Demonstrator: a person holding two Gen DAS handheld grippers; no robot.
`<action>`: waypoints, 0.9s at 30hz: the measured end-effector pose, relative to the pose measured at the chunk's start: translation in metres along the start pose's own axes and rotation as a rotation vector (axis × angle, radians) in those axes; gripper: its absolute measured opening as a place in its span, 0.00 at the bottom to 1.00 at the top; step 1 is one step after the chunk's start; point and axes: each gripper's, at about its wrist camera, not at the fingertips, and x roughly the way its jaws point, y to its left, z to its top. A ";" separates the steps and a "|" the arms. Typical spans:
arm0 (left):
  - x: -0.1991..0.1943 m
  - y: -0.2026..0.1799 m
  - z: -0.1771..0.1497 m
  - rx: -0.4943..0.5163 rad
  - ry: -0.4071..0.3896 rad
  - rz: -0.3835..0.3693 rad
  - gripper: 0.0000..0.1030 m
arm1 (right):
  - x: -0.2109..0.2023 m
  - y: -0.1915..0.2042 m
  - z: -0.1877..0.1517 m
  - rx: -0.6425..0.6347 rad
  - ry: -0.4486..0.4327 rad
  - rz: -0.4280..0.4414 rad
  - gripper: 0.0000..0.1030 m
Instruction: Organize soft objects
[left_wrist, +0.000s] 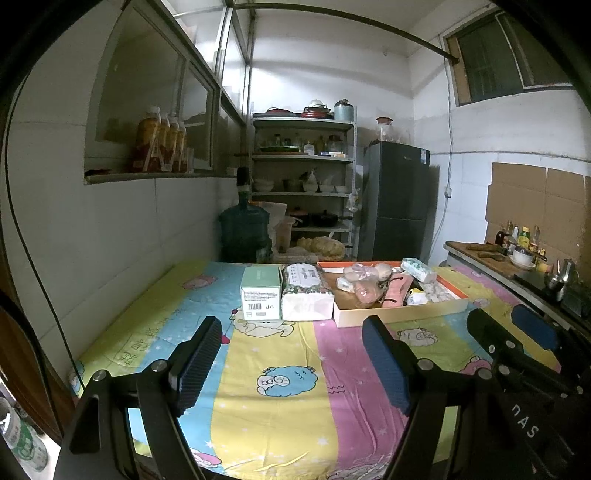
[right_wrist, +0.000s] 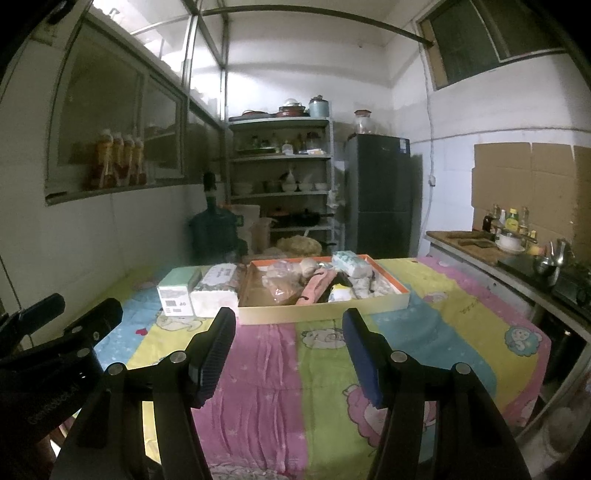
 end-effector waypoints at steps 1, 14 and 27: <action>0.000 0.000 0.000 0.000 0.000 0.000 0.76 | 0.000 0.000 0.000 0.000 0.000 0.000 0.60; 0.000 0.001 0.000 -0.001 -0.002 0.000 0.76 | 0.000 0.002 0.000 -0.005 -0.001 0.004 0.60; -0.001 0.001 -0.001 -0.003 -0.003 0.000 0.76 | -0.002 0.005 0.000 -0.009 -0.004 0.005 0.60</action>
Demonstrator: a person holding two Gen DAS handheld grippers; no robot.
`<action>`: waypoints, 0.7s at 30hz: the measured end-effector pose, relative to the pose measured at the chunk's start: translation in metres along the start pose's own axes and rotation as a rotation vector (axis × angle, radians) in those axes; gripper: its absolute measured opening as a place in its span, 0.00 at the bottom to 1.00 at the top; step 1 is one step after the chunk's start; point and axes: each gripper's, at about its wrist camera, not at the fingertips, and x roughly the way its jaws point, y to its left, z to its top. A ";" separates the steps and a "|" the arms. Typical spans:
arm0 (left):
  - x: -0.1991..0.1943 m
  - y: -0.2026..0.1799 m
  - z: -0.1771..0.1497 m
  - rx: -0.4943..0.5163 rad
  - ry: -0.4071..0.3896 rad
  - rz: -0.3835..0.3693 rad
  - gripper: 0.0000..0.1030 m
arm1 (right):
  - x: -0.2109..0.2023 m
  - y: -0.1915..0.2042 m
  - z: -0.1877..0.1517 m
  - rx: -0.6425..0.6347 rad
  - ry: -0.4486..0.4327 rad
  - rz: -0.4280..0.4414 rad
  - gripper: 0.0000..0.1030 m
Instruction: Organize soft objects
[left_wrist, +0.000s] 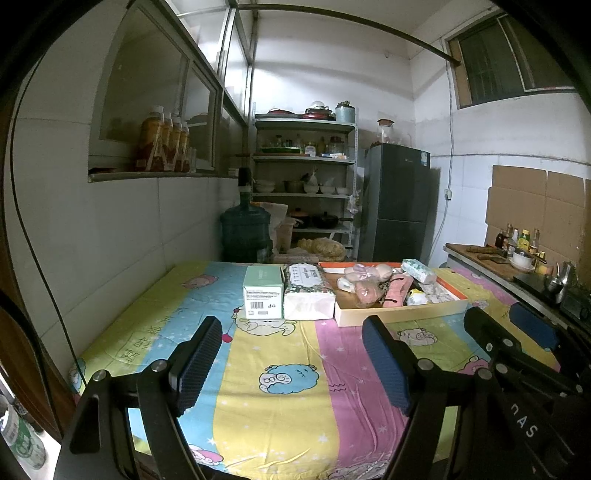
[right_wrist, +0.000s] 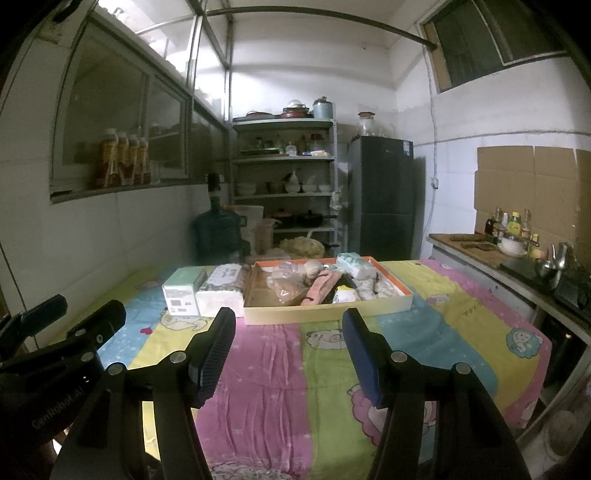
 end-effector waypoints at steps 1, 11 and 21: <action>0.000 0.000 0.000 0.000 -0.001 0.000 0.76 | 0.000 0.000 0.000 0.000 0.000 0.000 0.60; 0.000 0.000 -0.001 0.001 -0.001 -0.001 0.76 | 0.000 0.001 0.000 0.001 -0.001 0.000 0.60; 0.000 -0.001 -0.002 0.000 -0.002 0.000 0.76 | 0.000 0.001 -0.001 0.000 0.000 0.000 0.60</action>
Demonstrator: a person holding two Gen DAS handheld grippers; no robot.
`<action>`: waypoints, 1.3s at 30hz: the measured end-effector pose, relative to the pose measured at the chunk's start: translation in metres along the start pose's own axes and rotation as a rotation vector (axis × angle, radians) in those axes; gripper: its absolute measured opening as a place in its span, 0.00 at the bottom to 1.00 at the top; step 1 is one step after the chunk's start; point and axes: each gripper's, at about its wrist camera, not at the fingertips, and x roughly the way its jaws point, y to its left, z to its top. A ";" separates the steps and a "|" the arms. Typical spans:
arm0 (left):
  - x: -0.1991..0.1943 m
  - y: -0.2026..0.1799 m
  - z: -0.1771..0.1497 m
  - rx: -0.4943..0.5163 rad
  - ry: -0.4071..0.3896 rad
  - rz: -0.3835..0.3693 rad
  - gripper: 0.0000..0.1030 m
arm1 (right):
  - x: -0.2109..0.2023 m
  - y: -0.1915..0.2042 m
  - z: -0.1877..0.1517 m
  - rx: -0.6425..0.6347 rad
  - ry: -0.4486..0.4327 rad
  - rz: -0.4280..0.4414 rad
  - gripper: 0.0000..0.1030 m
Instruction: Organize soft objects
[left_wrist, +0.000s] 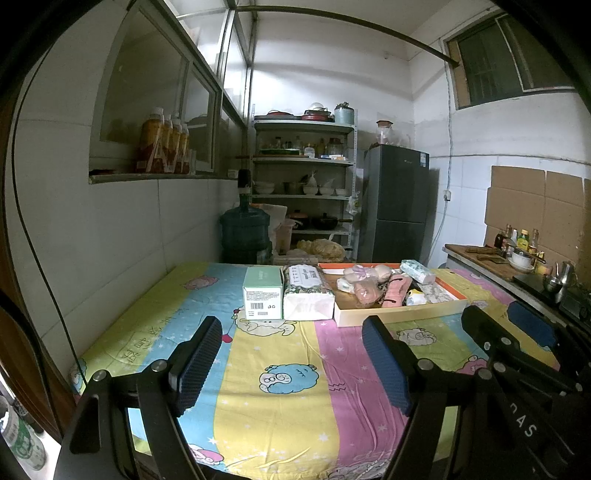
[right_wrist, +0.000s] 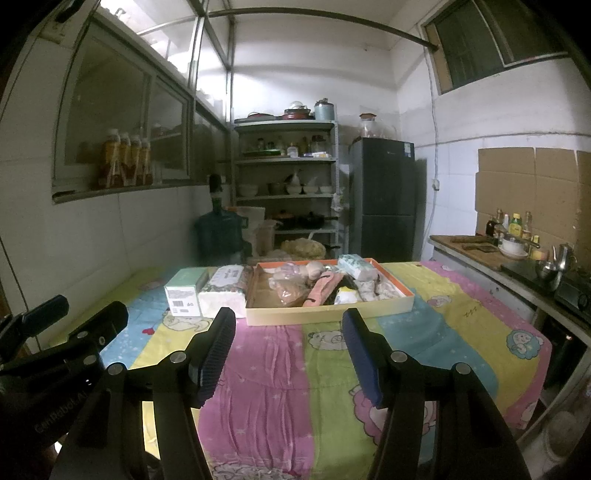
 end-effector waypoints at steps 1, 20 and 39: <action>0.000 0.000 0.000 0.000 0.000 0.000 0.76 | 0.000 0.001 0.000 0.000 0.000 0.001 0.60; -0.001 -0.001 -0.001 0.002 -0.001 0.001 0.76 | -0.001 0.003 0.000 0.000 0.000 0.000 0.60; -0.001 -0.003 -0.002 0.002 -0.003 0.002 0.76 | -0.001 0.003 -0.001 -0.001 -0.001 0.000 0.60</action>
